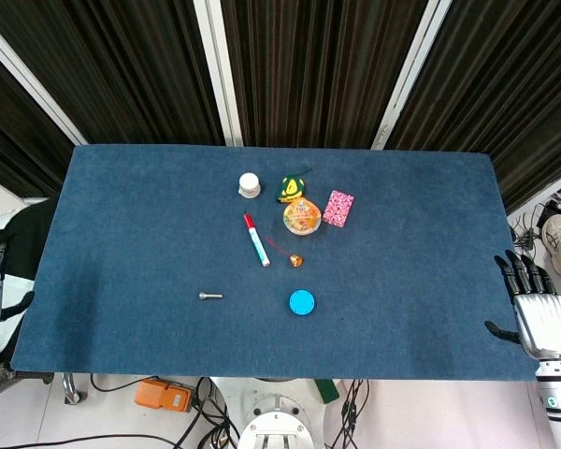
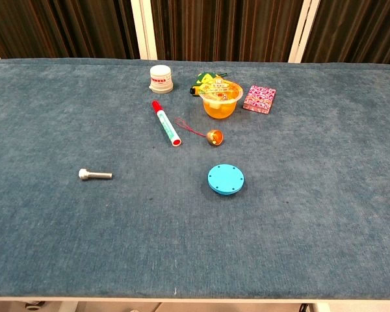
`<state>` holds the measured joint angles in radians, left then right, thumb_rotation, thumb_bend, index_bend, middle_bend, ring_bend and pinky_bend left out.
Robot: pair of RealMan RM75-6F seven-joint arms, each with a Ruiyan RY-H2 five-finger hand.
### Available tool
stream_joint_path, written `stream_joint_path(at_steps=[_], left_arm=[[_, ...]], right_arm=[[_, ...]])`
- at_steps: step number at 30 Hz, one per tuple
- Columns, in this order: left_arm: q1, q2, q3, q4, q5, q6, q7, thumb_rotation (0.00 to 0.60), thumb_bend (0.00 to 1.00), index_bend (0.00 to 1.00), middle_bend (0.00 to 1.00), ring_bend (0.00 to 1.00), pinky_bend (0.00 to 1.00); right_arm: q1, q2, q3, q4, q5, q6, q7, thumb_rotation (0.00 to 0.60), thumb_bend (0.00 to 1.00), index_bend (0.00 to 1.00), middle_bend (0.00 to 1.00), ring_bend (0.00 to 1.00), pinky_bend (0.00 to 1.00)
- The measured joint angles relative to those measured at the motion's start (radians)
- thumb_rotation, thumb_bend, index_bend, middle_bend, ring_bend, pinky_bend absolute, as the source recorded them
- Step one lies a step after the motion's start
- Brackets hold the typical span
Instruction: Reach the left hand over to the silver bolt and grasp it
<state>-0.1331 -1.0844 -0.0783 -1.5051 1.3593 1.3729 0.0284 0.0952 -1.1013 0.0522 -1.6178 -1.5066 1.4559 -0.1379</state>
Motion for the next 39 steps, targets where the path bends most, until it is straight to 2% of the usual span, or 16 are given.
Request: stream_joint_path(at_steps=[2,6,9,21,32,39], left_arm=[[0.0,0.0,0.0,-0.001,0.0,0.0,0.001,0.6,0.2,0.06,0.0,0.0,0.07],[0.001,0.001,0.0,-0.004,0.0,0.001,0.001,0.6,0.21,0.06,0.0,0.0,0.07],[0.001,0.002,0.0,-0.004,0.001,0.002,0.001,0.6,0.21,0.06,0.0,0.0,0.07],[-0.002,-0.011,0.008,-0.038,0.004,-0.009,0.01,0.6,0.25,0.06,0.0,0.0,0.07],[-0.084,-0.055,0.01,-0.177,0.026,-0.091,0.196,0.6,0.25,0.11,0.0,0.0,0.07],[-0.176,-0.116,0.004,-0.264,-0.028,-0.224,0.339,0.6,0.24,0.17,0.0,0.0,0.07]], right_arm=[[0.0,0.0,0.0,-0.001,0.0,0.0,-0.002,0.6,0.2,0.06,0.08,0.07,0.16],[0.0,0.0,0.0,-0.001,0.0,0.0,-0.008,0.6,0.54,0.06,0.08,0.07,0.16],[0.0,0.0,0.0,-0.002,0.001,0.001,-0.021,0.6,0.7,0.06,0.08,0.07,0.16],[0.0,0.001,0.002,-0.009,0.008,-0.004,-0.009,0.6,0.72,0.06,0.08,0.07,0.16],[0.005,0.007,0.002,-0.008,0.013,-0.019,0.012,0.6,0.72,0.06,0.08,0.07,0.16],[0.008,0.008,0.003,-0.008,0.018,-0.025,0.021,0.6,0.72,0.06,0.08,0.07,0.16]])
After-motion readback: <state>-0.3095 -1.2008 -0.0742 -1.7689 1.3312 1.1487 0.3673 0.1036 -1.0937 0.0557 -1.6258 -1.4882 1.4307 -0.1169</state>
